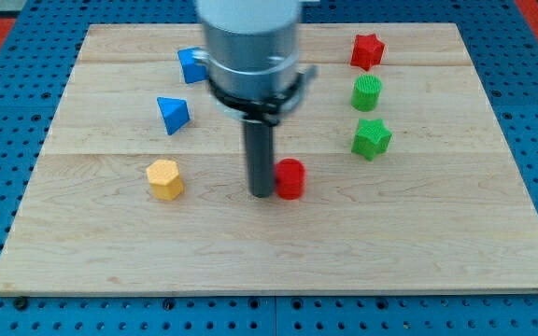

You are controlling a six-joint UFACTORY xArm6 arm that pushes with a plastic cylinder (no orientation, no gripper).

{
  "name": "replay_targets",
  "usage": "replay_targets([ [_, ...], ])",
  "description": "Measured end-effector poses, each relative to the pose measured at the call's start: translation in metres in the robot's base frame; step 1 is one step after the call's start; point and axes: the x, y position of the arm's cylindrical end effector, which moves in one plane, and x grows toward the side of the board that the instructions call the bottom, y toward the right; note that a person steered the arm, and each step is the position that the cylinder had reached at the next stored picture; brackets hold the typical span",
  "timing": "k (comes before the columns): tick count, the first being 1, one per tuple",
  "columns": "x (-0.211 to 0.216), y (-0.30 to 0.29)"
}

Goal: Slide the red circle below the green star

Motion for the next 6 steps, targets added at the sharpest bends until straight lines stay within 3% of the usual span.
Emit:
replay_targets([
  [1,0.007,0.06],
  [2,0.009,0.062],
  [3,-0.001,0.012],
  [4,-0.034,0.019],
  [6,-0.011,0.074],
])
